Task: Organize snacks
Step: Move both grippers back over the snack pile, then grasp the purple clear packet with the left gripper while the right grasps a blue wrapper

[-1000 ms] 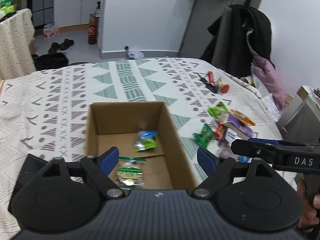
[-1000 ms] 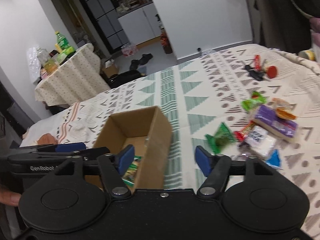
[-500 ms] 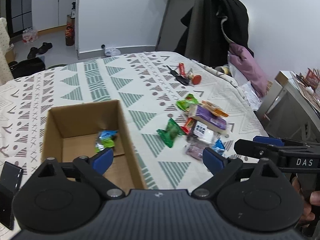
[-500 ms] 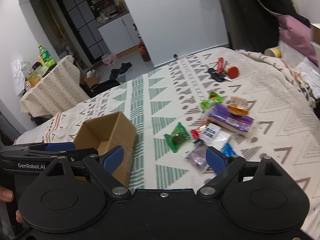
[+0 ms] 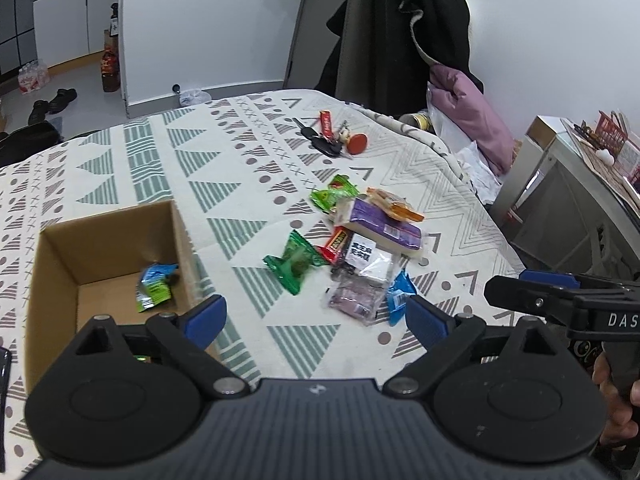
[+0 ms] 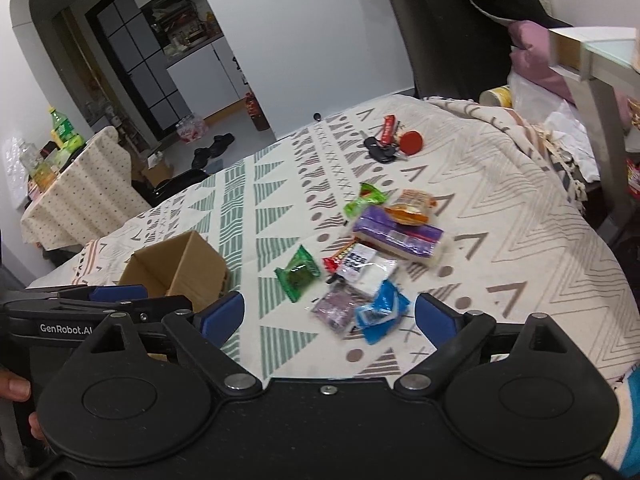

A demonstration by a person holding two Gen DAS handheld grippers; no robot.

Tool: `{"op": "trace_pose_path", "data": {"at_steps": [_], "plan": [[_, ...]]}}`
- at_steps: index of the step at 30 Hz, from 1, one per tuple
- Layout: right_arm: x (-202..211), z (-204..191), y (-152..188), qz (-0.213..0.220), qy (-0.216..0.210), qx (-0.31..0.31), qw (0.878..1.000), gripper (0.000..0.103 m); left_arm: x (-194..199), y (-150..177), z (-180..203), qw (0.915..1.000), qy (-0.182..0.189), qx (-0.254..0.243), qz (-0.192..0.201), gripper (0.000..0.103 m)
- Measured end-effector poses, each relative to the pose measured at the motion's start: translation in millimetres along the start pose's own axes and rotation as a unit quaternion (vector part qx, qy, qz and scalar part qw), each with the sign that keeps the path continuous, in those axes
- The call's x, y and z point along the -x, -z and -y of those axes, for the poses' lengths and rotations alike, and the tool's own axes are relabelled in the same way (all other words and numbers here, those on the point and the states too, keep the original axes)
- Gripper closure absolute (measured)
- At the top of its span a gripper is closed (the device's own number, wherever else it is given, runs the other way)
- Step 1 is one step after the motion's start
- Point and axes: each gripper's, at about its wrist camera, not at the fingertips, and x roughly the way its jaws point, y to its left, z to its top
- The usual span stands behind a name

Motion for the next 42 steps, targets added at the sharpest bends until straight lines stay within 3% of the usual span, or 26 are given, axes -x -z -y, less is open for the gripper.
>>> {"op": "trace_pose_path", "data": {"at_steps": [11, 18, 33, 42], "plan": [[-9, 37, 9, -0.013, 0.014, -0.02, 1.0, 0.011, -29, -3, 20, 0.9998, 0.0, -0.01, -0.019, 0.008], [-33, 54, 16, -0.042, 0.011, -0.036, 0.998, 0.02, -59, -2, 26, 0.9991, 0.0, -0.01, -0.041, 0.011], [-91, 76, 13, -0.088, -0.002, -0.077, 0.993, 0.032, -138, -7, 33, 0.9956, 0.012, -0.014, -0.092, 0.032], [-118, 82, 8, -0.094, 0.01, -0.107, 0.99, 0.038, -172, 1, 35, 0.9929, 0.006, -0.026, -0.116, 0.033]]}}
